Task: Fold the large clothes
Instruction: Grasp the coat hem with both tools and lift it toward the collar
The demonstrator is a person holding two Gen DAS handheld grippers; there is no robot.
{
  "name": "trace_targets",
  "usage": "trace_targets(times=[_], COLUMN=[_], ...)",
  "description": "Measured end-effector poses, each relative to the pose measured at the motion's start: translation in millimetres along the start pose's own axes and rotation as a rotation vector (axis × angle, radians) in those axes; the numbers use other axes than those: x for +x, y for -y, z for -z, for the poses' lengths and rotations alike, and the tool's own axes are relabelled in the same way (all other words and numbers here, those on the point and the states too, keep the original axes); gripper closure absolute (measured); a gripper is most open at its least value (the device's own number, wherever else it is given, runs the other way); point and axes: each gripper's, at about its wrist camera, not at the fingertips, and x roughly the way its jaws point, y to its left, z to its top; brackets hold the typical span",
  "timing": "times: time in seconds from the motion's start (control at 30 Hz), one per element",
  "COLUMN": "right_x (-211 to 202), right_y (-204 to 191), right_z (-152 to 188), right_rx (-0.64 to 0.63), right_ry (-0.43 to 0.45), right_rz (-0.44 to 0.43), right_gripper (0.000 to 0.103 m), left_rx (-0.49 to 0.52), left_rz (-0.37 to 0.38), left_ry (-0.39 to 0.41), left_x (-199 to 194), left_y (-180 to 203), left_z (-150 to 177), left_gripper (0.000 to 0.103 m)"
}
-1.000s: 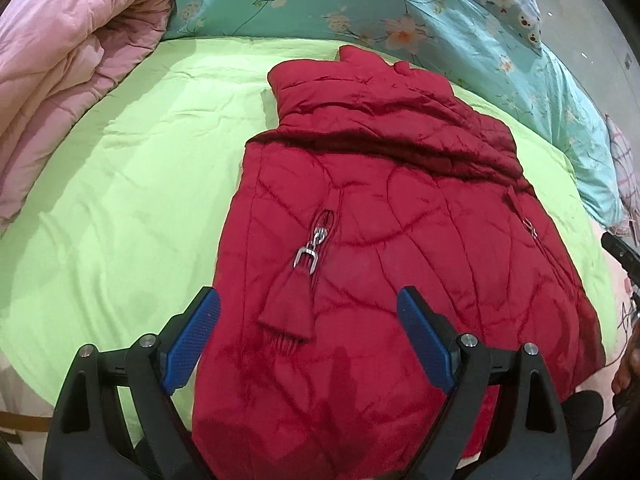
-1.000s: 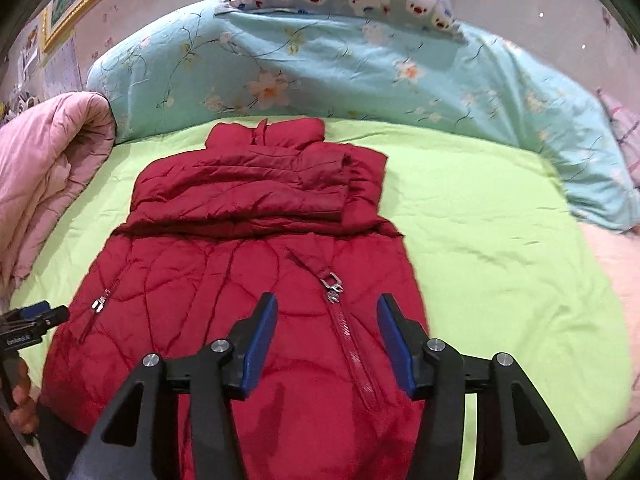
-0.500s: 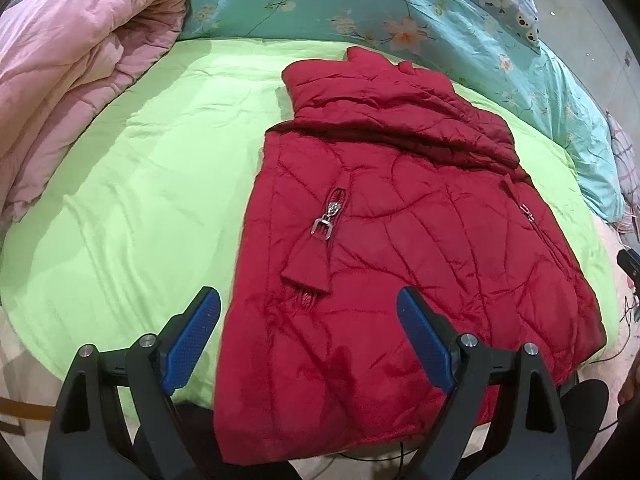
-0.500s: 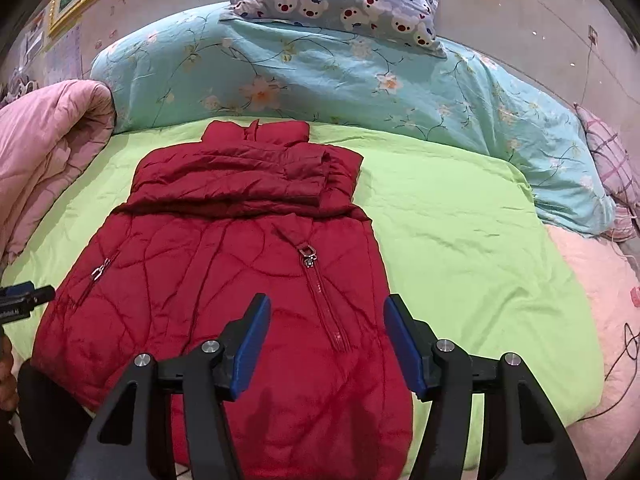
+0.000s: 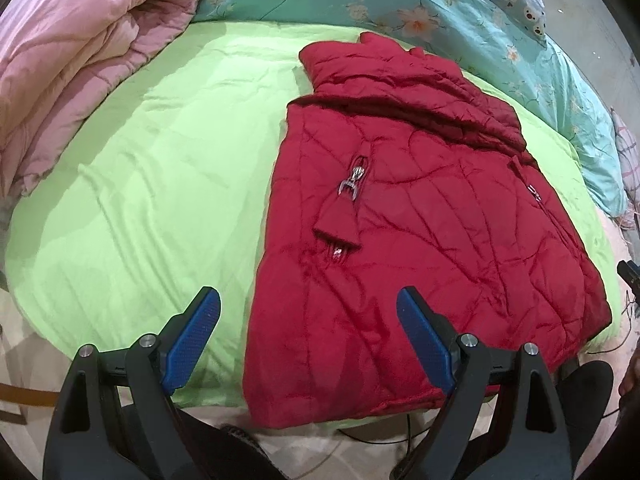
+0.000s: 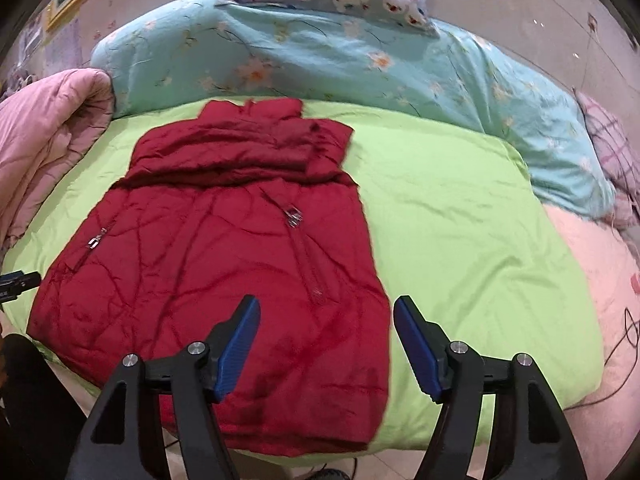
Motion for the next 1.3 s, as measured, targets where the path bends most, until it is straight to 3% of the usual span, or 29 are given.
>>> trace_targets(times=[0.23, 0.37, 0.53, 0.7, 1.07, 1.17, 1.2, 1.27, 1.3], right_x=[2.8, 11.8, 25.1, 46.1, 71.1, 70.3, 69.2, 68.4, 67.0], right_y=[34.0, 50.3, 59.9, 68.9, 62.9, 56.7, 54.6, 52.0, 50.1], right_z=[16.5, 25.6, 36.6, 45.2, 69.0, 69.6, 69.3, 68.7, 68.5], right_rx=[0.086, 0.148, 0.204, 0.318, 0.393, 0.372, 0.364, 0.357, 0.353], right_ry=[-0.032, -0.067, -0.114, -0.171, -0.254, -0.249, -0.245, -0.239, -0.235], right_rz=[-0.041, -0.106, -0.137, -0.311, -0.435, -0.436, -0.430, -0.433, -0.435], right_gripper=[0.032, 0.032, 0.032, 0.032, 0.030, 0.036, 0.043, 0.053, 0.058], left_rx=[-0.039, -0.065, -0.092, -0.107, -0.128, -0.117, -0.112, -0.087, -0.077], left_rz=[0.007, 0.027, 0.088, 0.138, 0.209, 0.209, 0.211, 0.210, 0.211], left_ry=[-0.033, -0.065, -0.108, -0.151, -0.202, -0.188, -0.185, -0.173, -0.172], left_x=[6.7, 14.7, 25.9, 38.0, 52.6, 50.5, 50.0, 46.9, 46.5], left_y=[-16.3, -26.2, -30.4, -25.6, -16.7, -13.4, -12.5, -7.5, -4.4], left_z=[10.7, 15.7, 23.0, 32.1, 42.1, 41.9, 41.9, 43.0, 43.5], left_gripper=[0.012, 0.012, 0.012, 0.012, 0.012, 0.013, 0.013, 0.020, 0.029])
